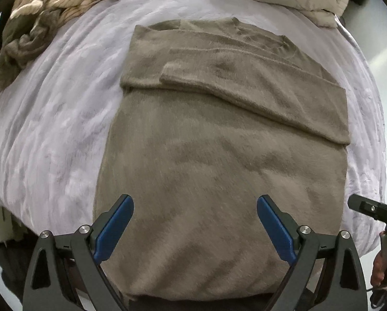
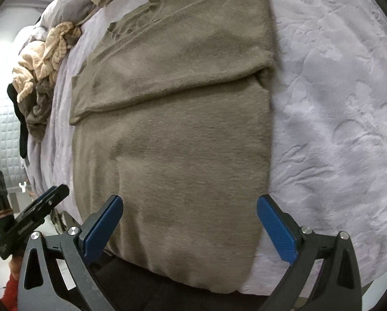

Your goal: Fold small clothes

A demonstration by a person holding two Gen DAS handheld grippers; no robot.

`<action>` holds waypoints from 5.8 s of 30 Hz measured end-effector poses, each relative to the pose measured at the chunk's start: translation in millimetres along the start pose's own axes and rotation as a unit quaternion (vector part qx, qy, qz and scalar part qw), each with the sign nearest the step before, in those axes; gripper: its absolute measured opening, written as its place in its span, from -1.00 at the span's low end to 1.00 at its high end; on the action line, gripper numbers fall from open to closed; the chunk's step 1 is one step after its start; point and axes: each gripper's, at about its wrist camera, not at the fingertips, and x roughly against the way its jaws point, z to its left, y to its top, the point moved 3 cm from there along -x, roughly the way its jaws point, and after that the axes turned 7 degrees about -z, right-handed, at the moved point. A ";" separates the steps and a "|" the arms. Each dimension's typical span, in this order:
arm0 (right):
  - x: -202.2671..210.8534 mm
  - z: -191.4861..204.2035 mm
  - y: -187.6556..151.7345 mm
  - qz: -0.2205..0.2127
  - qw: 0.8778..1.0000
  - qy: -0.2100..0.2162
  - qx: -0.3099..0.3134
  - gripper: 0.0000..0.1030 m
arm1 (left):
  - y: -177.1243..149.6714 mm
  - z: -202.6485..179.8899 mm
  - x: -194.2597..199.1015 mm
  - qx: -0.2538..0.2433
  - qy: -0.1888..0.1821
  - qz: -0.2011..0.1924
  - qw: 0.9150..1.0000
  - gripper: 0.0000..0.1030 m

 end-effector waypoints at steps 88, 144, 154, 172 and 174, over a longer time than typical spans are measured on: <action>0.1 -47.0 70.2 -0.103 0.955 0.181 -0.211 0.40 | 48.9 135.2 -31.1 0.057 -0.090 -0.056 0.993 0.36; 15.9 48.5 90.4 -0.149 0.970 -0.146 0.122 -0.88 | 105.7 92.9 -38.9 -0.096 -0.197 -0.057 0.974 -0.85; 47.7 88.7 171.1 -0.213 0.943 -0.170 0.191 -0.88 | 177.6 96.3 -9.2 -0.057 -0.198 -0.151 0.967 -0.85; -68.3 14.6 240.7 -0.137 0.979 -0.112 0.102 -0.83 | 206.6 118.0 -134.9 -0.019 -0.021 -0.131 0.991 0.39; -59.3 4.9 240.9 -0.137 0.982 -0.106 0.079 -0.73 | 206.5 126.2 -132.2 -0.012 -0.021 -0.119 0.993 0.39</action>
